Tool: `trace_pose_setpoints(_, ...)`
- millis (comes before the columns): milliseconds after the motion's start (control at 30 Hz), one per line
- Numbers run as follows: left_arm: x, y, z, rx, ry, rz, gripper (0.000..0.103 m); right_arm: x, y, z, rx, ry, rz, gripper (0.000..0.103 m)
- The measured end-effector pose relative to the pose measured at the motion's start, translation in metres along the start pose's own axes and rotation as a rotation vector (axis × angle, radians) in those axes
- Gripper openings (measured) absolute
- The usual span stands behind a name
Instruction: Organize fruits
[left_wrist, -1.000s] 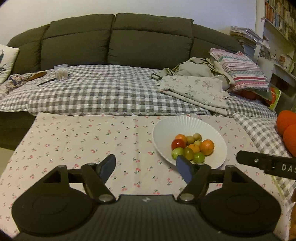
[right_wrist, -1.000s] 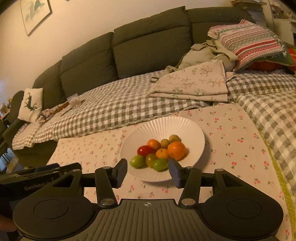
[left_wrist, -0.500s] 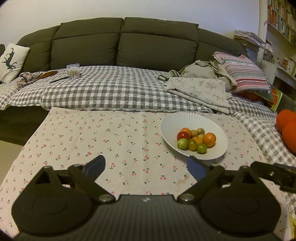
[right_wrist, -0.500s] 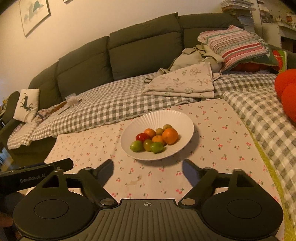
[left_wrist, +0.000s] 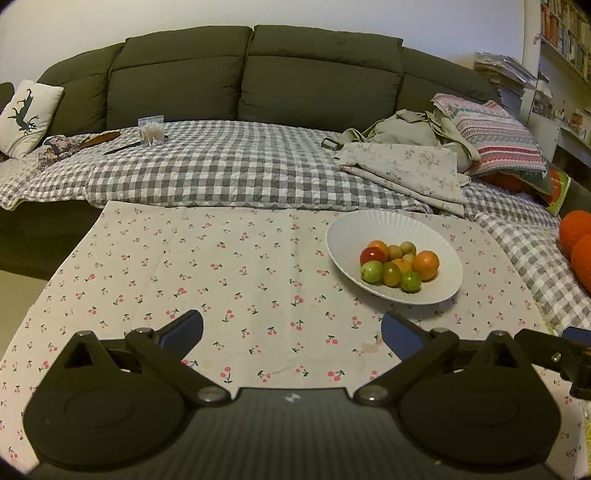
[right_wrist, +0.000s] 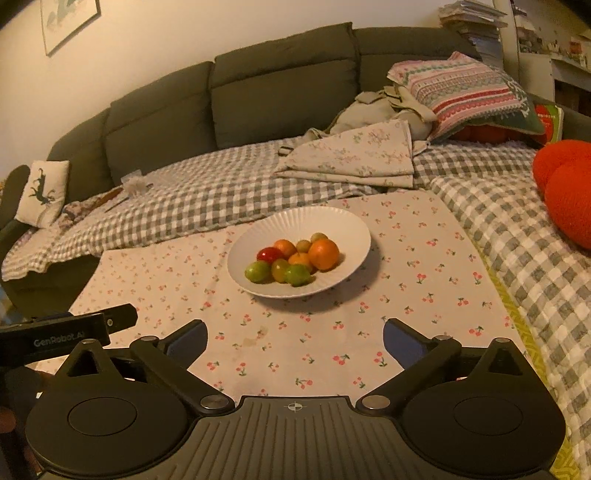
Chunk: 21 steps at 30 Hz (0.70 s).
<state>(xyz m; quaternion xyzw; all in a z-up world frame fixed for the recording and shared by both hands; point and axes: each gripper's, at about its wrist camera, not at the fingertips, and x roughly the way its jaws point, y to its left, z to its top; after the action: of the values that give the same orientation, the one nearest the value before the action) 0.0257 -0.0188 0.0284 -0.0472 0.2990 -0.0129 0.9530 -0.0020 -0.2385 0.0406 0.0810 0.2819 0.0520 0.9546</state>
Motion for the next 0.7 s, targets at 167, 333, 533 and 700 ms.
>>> trace_pose_setpoints(167, 0.002, -0.002, -0.001, 0.0, 0.012, -0.005, 0.102, 0.002, 0.0, -0.001, -0.011, 0.007, -0.006, 0.103)
trace_pose_setpoints(333, 0.005, 0.0, -0.003, -0.015, 0.036, -0.023, 0.102, 0.007, -0.002, -0.002, -0.016, 0.031, -0.019, 0.103)
trace_pose_setpoints(533, 0.009, 0.001, -0.007, -0.031, 0.059, -0.025, 0.102, 0.009, -0.002, -0.003, -0.019, 0.042, -0.021, 0.103)
trace_pose_setpoints(700, 0.009, -0.001, -0.009, -0.011, 0.059, -0.017, 0.102, 0.013, -0.001, -0.004, -0.013, 0.068, -0.027, 0.103)
